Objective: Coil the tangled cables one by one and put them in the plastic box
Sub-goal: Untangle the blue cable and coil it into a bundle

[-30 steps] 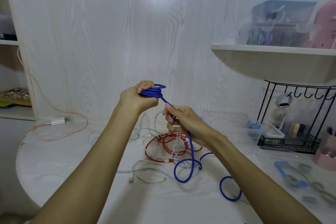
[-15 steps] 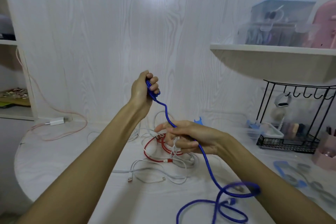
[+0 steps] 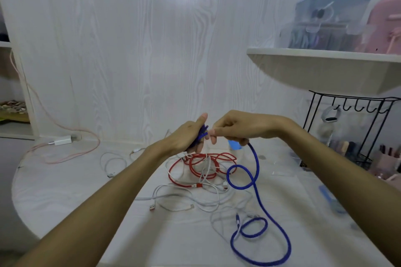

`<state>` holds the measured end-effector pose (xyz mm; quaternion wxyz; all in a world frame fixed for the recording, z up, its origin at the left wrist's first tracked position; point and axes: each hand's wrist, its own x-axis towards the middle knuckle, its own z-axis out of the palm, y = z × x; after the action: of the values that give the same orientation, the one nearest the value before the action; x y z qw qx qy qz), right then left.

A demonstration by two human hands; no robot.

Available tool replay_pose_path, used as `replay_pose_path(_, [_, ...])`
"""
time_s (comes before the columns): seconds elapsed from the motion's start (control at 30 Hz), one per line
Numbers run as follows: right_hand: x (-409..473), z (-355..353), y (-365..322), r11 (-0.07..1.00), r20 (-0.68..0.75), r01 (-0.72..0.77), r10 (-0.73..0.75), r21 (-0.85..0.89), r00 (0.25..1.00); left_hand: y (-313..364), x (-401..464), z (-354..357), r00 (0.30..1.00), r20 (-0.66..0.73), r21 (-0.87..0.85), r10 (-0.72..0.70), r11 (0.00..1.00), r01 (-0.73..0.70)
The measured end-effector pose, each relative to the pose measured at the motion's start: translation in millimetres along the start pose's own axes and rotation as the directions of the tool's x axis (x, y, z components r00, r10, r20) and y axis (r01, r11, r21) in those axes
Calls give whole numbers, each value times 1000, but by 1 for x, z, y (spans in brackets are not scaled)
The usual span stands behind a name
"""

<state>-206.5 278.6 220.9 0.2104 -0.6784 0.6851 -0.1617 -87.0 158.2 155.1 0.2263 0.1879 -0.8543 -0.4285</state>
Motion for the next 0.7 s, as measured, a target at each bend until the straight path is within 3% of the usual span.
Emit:
replay_pose_path(0.13, [-7,-5,14,996,-15,-11,13,88,1000,0,-8,3,984,161,-26,-79,996,84])
replay_pose_path(0.3, [-14,-9,22,986,-56,-6,16,168,998,3,-16,1,968,249,-195,31,981,19])
replay_pose_path(0.43, [-31,-10,24,994,-152,-30,46,107,987,18,-31,6,960,275,-249,52,968,19])
replay_pose_path(0.53, [-60,-24,30,977,-134,-168,151,-130,979,31,-46,4,962,268,-247,59,969,10])
replay_pose_path(0.6, [-80,-35,31,957,-339,-217,143,-191,930,45,-58,7,959,276,-288,63,958,20])
replay_pose_path(0.7, [-93,-36,17,993,-721,-49,-45,-109,691,73,-73,16,951,286,-416,115,909,15])
